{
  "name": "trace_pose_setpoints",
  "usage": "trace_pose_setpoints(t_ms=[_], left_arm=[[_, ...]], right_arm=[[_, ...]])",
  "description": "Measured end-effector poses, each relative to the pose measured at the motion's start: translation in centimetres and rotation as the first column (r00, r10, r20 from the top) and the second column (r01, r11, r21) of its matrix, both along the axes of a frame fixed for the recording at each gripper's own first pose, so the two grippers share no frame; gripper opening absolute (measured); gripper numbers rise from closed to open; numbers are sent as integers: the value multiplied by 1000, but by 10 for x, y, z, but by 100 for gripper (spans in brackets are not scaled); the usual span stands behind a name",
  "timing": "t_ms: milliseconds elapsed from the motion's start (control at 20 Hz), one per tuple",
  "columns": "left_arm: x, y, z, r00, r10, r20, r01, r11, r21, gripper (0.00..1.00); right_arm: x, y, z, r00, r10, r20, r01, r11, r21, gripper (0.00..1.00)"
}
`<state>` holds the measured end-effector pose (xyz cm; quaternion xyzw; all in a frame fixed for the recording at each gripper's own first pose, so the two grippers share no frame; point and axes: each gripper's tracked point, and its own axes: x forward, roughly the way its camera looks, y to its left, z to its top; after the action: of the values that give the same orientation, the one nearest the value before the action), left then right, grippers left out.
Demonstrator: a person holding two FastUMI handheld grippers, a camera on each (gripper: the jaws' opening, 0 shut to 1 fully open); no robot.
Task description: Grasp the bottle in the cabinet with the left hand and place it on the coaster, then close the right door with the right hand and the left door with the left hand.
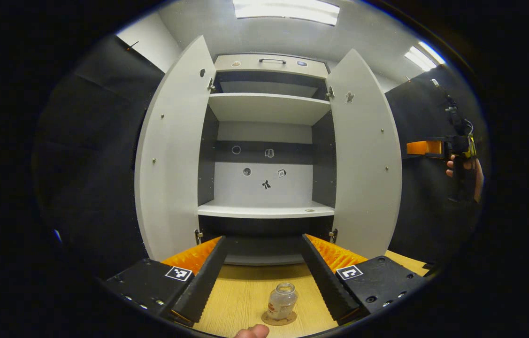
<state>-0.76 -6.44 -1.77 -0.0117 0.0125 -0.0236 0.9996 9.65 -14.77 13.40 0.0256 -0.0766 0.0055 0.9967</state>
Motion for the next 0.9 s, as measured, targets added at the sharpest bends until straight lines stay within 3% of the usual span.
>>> trace_pose_setpoints(t_ms=[250,650,900], left_arm=[[-3,5,-3,1000,30,-3,-30,999,-15,95],[-4,13,-13,998,58,6,-58,997,40,95],[-5,19,-15,998,64,-5,-64,998,14,95]], right_arm=[[28,2,-9,999,-5,-35,5,1000,-2,83],[28,3,-10,999,-26,-31,25,999,-33,80],[26,2,-8,998,-62,-27,61,997,-57,80]])
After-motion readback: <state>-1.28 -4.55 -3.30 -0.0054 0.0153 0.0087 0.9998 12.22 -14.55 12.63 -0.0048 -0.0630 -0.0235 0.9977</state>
